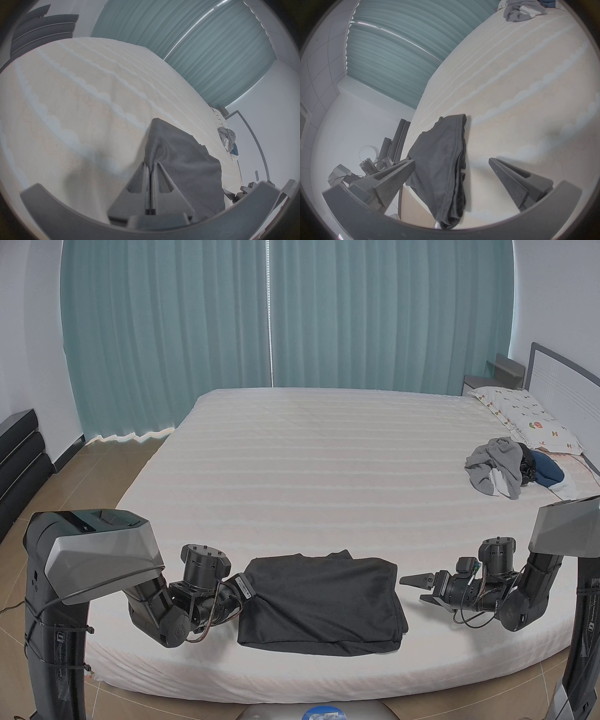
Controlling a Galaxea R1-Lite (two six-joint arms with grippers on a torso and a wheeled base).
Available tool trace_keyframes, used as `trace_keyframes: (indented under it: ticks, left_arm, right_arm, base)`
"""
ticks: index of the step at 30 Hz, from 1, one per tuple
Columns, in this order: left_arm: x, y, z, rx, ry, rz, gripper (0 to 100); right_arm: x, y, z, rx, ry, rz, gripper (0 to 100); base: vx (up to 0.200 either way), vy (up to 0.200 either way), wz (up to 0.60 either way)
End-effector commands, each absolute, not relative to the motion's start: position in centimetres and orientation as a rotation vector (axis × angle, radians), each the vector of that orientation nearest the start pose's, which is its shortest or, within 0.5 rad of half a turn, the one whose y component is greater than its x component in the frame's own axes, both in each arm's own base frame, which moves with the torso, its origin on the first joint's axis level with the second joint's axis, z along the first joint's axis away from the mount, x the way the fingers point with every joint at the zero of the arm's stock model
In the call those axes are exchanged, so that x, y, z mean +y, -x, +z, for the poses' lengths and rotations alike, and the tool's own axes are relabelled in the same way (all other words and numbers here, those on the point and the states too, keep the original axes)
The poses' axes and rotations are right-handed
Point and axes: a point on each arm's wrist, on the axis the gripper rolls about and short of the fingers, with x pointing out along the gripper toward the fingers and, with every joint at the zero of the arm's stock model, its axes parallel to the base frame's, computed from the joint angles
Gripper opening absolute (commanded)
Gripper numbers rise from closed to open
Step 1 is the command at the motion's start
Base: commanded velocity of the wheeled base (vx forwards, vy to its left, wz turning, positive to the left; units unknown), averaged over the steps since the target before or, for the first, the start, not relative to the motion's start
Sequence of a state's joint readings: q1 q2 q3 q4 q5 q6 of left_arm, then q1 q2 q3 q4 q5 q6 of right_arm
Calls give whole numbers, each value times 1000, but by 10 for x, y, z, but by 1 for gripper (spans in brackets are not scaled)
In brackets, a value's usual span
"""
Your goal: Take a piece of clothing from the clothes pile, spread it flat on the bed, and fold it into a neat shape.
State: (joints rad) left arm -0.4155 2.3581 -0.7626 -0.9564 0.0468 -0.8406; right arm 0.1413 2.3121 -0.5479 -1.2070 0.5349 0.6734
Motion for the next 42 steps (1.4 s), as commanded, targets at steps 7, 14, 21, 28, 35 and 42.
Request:
trace_keyframes:
  ticks: [7, 14, 21, 28, 35, 42]
  left_arm:
    - [-150, -331, -24, 734, 652, -82, 100]
    - [-147, -332, -20, 723, 659, -78, 100]
    - [-140, -330, -11, 709, 697, -59, 100]
    - [-134, -314, 1, 659, 714, -85, 100]
    - [-122, -292, 22, 540, 730, -131, 100]
    - [-91, -264, 99, 341, 706, -153, 100]
  right_arm:
    - [59, -321, -18, 767, -740, 451, 100]
    - [59, -322, -17, 764, -740, 452, 100]
    - [69, -317, -18, 782, -726, 462, 100]
    - [82, -311, -20, 795, -699, 449, 100]
    - [97, -310, -5, 729, -660, 427, 100]
    - [83, -278, 59, 571, -649, 419, 100]
  base:
    - [0, 0, 0]
    - [0, 0, 0]
    - [0, 0, 0]
    - [0, 0, 0]
    - [0, 0, 0]
    - [0, 0, 0]
